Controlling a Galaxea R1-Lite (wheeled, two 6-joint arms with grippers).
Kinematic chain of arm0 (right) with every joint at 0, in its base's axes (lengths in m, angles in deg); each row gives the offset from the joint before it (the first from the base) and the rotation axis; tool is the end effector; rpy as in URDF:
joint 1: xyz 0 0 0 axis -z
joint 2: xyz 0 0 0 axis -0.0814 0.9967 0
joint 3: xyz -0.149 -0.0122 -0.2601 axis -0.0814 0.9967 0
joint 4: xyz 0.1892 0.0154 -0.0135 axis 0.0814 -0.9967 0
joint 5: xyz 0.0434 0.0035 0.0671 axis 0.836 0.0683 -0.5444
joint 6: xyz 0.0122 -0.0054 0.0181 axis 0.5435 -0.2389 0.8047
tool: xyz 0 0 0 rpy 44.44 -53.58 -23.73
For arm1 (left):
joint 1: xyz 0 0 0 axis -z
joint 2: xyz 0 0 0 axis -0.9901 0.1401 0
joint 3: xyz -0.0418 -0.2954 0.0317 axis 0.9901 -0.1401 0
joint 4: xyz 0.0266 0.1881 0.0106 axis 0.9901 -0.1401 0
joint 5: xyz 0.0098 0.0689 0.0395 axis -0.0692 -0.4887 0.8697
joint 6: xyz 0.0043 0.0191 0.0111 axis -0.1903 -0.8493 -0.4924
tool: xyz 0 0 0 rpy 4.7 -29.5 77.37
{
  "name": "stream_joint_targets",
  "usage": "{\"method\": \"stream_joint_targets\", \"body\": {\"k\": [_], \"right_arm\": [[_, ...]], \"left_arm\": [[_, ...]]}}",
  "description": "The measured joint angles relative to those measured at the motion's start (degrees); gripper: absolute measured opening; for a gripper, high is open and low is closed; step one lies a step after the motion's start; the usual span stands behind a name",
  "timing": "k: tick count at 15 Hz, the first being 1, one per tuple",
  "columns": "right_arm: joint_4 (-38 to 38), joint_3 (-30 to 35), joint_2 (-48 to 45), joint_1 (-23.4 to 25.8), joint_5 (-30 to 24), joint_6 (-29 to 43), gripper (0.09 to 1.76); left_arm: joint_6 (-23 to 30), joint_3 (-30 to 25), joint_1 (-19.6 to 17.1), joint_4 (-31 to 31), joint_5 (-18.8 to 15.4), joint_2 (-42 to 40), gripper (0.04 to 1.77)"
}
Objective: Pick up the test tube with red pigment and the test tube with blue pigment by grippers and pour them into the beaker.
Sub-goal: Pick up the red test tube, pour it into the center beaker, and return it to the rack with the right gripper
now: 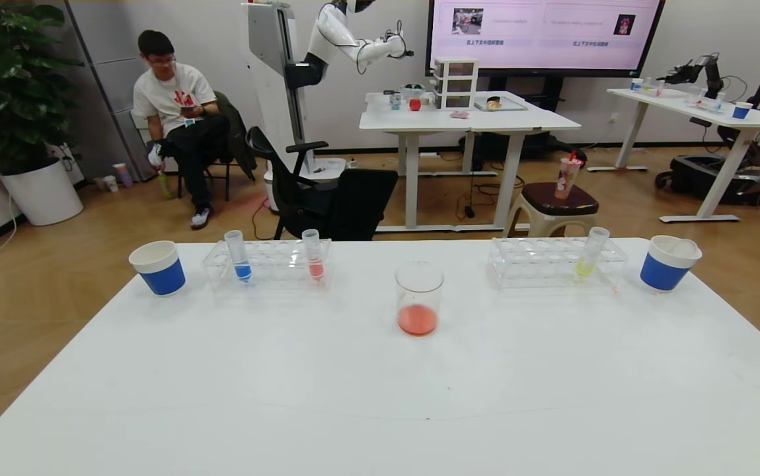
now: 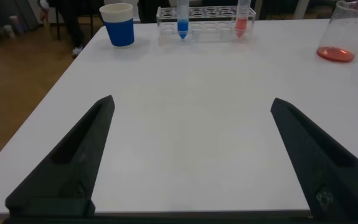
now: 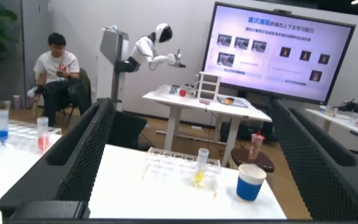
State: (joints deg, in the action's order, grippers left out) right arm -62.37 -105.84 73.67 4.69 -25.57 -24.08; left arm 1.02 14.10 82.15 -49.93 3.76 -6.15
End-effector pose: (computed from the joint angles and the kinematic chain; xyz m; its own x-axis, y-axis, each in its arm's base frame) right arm -0.0326 0.0034 0.2061 0.8811 0.1590 0.4454 -0.1168 0.9858 -0.1208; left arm -0.0229 -0.0001 0.0751 1.0000 -0.0074 -0.0018 0.0075 0.9997 0.0248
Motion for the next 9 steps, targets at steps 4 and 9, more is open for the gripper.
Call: {"method": "stream_joint_targets", "body": {"k": [4,9], "right_arm": [[-7.56,8.05,-11.03,0.09,2.08,-0.45,1.74],[-16.43,17.68,-13.48,0.09,4.63,-2.10,1.74]], "left_arm": [[0.02,0.00,-0.02,0.00,-0.02,0.00,1.75],[0.02,0.00,-0.02,0.00,-0.02,0.00,1.75]]}}
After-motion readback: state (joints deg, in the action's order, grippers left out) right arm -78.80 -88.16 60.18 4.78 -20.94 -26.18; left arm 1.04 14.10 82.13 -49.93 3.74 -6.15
